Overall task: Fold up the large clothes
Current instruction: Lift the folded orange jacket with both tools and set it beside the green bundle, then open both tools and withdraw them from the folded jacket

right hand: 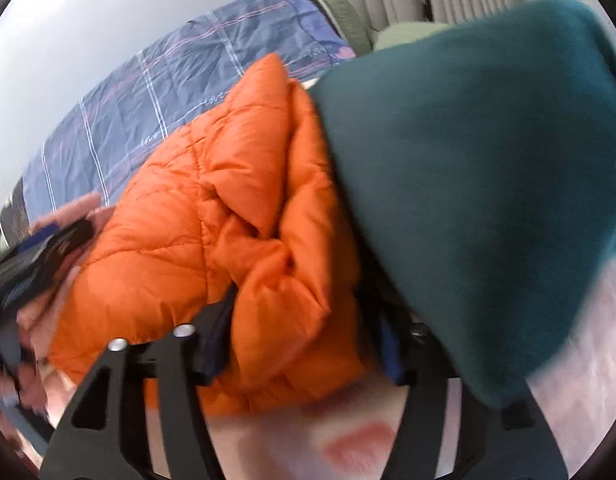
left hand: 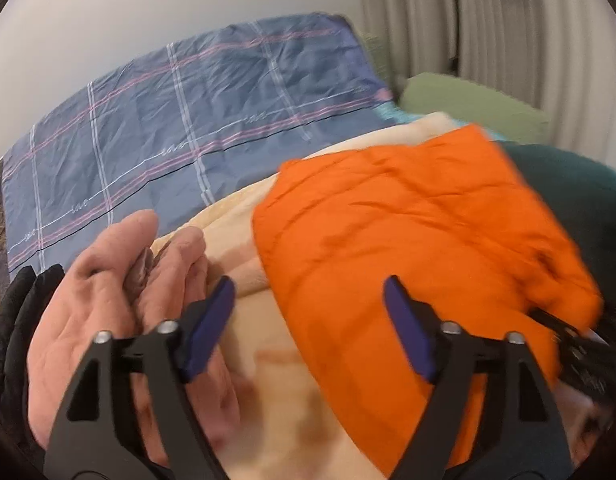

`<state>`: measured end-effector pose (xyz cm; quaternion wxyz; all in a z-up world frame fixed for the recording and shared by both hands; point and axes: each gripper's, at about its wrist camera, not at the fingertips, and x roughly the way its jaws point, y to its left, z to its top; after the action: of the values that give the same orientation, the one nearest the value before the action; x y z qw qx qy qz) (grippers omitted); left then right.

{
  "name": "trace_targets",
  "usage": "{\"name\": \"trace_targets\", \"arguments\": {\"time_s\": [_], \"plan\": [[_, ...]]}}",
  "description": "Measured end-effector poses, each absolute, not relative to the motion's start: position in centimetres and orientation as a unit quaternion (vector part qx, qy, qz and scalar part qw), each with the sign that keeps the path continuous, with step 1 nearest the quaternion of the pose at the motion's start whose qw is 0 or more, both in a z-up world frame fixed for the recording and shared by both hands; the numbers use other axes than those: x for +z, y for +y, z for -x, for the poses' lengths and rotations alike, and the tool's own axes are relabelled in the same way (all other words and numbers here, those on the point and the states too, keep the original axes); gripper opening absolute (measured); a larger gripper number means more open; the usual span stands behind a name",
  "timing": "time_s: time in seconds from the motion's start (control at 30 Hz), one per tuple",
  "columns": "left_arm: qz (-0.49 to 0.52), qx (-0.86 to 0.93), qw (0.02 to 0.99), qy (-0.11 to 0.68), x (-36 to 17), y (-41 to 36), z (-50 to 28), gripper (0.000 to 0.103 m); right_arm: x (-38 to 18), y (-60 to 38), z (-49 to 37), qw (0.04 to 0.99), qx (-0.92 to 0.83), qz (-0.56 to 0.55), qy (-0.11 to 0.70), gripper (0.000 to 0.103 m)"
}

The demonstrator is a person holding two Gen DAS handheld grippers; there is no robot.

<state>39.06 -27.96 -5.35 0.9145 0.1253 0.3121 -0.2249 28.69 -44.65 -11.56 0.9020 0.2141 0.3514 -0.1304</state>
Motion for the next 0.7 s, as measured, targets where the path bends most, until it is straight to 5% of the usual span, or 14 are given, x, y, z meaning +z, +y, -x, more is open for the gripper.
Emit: {"name": "trace_targets", "arguments": {"time_s": [0.7], "plan": [[-0.054, -0.292, 0.916, 0.27, 2.1, -19.6, -14.3, 0.101, 0.0, -35.9, -1.8, 0.959, -0.161, -0.088, 0.217, 0.1]]}}
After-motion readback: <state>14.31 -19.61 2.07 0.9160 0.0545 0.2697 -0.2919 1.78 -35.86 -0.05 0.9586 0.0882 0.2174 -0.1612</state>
